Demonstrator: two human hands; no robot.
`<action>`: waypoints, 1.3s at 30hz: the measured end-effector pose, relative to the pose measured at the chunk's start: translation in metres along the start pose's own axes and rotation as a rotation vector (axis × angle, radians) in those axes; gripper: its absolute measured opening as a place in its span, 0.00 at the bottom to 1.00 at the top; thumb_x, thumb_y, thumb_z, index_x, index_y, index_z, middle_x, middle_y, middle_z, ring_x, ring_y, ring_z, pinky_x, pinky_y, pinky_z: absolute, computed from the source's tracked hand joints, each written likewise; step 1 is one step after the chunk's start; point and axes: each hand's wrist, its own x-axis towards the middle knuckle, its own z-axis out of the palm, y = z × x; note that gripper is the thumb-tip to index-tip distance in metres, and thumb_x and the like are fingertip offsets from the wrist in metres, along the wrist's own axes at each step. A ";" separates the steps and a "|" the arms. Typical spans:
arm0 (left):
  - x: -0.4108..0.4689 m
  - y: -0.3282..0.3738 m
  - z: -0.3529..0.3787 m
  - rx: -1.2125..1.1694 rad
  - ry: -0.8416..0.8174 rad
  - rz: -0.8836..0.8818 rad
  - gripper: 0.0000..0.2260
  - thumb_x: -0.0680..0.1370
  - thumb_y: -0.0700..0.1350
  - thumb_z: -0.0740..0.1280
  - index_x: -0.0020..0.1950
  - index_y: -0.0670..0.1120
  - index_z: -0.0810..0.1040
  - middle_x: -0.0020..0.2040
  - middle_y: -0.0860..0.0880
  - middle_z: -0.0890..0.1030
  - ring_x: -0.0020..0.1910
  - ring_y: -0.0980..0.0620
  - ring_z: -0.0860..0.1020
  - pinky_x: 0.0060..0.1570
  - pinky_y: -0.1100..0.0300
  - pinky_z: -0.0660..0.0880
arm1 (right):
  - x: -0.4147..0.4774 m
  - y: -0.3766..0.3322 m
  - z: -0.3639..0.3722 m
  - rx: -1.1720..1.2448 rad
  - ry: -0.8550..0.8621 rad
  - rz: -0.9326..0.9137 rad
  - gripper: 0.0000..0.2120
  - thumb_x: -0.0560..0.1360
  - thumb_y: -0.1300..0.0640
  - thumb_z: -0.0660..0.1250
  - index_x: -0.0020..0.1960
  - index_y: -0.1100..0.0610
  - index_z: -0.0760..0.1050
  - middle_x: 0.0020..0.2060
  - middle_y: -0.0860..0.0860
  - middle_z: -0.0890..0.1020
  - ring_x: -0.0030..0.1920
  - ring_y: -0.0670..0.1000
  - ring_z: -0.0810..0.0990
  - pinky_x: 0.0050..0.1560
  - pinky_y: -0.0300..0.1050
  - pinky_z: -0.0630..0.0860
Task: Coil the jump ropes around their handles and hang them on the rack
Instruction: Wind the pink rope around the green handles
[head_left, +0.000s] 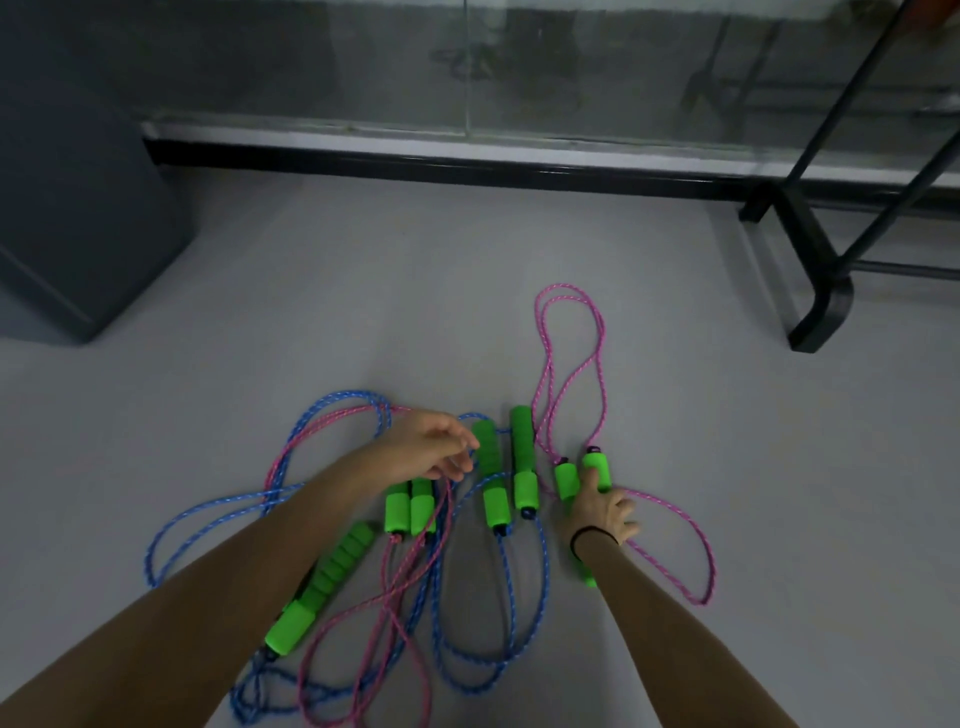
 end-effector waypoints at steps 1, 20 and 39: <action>-0.001 0.001 0.000 0.001 -0.008 -0.002 0.08 0.80 0.41 0.58 0.47 0.48 0.76 0.38 0.51 0.81 0.31 0.61 0.79 0.39 0.64 0.70 | -0.005 -0.003 -0.003 0.061 0.002 0.005 0.26 0.73 0.52 0.63 0.67 0.52 0.58 0.61 0.63 0.67 0.62 0.63 0.67 0.60 0.59 0.67; -0.249 0.408 -0.148 -0.536 -0.121 0.291 0.18 0.71 0.47 0.69 0.60 0.52 0.71 0.50 0.48 0.80 0.44 0.50 0.80 0.39 0.60 0.79 | -0.253 -0.223 -0.526 1.169 -0.367 -0.543 0.15 0.76 0.55 0.63 0.58 0.62 0.68 0.52 0.59 0.78 0.49 0.55 0.79 0.52 0.51 0.77; -0.553 0.732 -0.358 -0.234 -0.046 0.538 0.16 0.68 0.36 0.66 0.55 0.40 0.76 0.49 0.39 0.83 0.34 0.49 0.79 0.33 0.57 0.78 | -0.468 -0.290 -0.817 0.955 0.018 -0.995 0.18 0.76 0.45 0.51 0.40 0.55 0.73 0.22 0.43 0.70 0.23 0.41 0.67 0.27 0.35 0.63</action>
